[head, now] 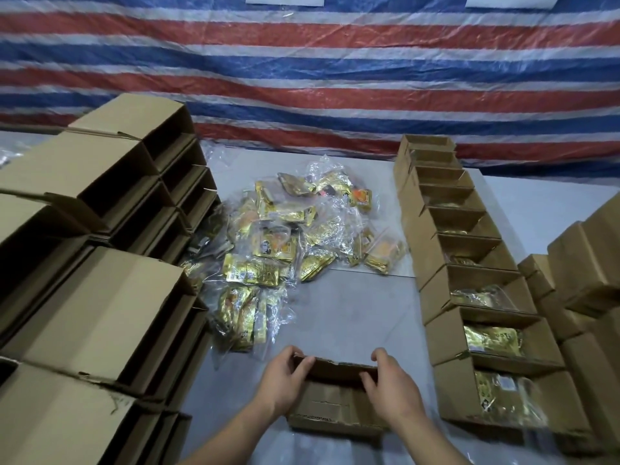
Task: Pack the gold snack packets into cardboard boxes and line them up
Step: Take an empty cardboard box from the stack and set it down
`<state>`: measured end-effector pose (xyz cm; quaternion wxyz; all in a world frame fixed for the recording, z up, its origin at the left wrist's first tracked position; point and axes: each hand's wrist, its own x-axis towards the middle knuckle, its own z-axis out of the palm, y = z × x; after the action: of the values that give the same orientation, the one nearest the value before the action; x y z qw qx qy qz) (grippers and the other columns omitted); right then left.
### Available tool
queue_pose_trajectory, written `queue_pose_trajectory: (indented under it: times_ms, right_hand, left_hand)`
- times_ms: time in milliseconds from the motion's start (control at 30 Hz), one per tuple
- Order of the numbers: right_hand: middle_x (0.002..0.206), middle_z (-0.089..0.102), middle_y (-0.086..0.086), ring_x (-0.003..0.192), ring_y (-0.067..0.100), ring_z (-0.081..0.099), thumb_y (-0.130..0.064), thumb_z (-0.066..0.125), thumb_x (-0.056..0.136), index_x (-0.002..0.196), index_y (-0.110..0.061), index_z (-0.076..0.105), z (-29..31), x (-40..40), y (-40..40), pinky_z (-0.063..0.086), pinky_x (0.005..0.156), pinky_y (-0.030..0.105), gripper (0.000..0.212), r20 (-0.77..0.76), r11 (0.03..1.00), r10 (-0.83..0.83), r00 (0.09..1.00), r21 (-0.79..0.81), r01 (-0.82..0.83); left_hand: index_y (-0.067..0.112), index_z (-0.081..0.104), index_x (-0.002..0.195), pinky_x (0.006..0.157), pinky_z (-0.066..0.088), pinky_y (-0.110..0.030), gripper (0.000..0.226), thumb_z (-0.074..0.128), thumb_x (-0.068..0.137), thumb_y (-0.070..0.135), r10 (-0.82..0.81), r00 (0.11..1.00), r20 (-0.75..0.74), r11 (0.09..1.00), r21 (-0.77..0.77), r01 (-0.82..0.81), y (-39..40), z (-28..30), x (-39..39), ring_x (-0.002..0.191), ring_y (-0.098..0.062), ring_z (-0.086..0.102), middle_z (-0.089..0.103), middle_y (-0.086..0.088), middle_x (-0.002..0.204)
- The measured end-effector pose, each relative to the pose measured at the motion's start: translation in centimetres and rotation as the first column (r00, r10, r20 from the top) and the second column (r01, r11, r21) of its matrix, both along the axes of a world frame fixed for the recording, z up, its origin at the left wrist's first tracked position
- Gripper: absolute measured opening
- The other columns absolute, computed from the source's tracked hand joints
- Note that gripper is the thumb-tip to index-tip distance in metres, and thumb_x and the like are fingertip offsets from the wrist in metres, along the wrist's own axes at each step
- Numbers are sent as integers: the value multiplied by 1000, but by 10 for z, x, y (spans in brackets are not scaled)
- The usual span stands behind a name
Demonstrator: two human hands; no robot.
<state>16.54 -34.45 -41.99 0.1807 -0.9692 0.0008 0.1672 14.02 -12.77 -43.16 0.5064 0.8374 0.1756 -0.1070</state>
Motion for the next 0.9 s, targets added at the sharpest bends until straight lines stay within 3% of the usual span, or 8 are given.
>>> queue_pose_trajectory:
  times_ms: [100,267,367,533,667,733,833,900]
  right_hand:
    - [121,57,-3,101,21,62,-50,50,93,125,-27,41,4,4,-1,50,78,31,41,-39,1000,1,999,-6,-1]
    - [121,54,-9,102,14,60,-64,49,86,131,-30,43,14,10,-6,50,79,27,56,-10,997,42,999,-62,-42]
    - [119,54,-12,106,10,56,-62,50,85,130,-32,46,15,11,-9,49,87,26,54,23,994,97,995,-48,-96]
    - [134,49,-14,124,10,47,-60,42,84,140,-31,43,19,13,-8,39,103,28,63,24,990,138,990,-11,-137]
    - [140,47,-14,127,9,44,-58,38,92,140,-29,45,29,29,-2,36,107,28,56,54,992,86,995,87,-91]
    - [141,46,-13,129,9,43,-54,39,95,140,-28,45,35,40,0,36,107,26,52,47,988,55,997,142,-61]
    - [140,44,-15,129,6,42,-52,40,96,139,-29,44,40,56,1,36,106,24,50,38,979,25,999,203,-32]
    - [139,43,-17,129,4,41,-51,40,96,139,-30,44,41,62,1,36,105,23,48,39,975,1,999,222,-9]
  left_hand:
    - [27,56,92,80,47,-24,20,57,93,46,-54,998,-14,997,47,55,-4,3,2,85,-4,59,63,9,88]
    - [21,46,134,97,40,-25,49,50,95,50,-72,996,-52,997,13,73,1,12,14,115,-9,53,54,4,129]
    - [18,44,139,100,40,-28,50,48,97,45,-30,999,-24,998,59,31,10,21,33,119,-13,52,52,0,137]
    - [11,45,140,103,41,-33,47,46,100,34,-98,995,27,943,321,84,32,34,87,125,-22,52,53,-7,140]
    - [13,45,137,93,49,-34,43,50,97,27,-172,978,-121,793,572,210,58,34,126,111,-21,57,56,-6,130]
    - [14,47,131,87,50,-31,41,53,91,14,-193,956,-220,653,699,292,75,31,142,100,-18,54,56,-5,123]
    - [15,35,141,105,39,-42,55,53,89,13,-238,890,-389,357,817,452,99,16,167,128,-26,43,42,-10,143]
    - [14,22,149,113,29,-48,69,56,90,22,-229,863,-450,255,828,499,109,5,184,140,-29,30,28,-12,154]
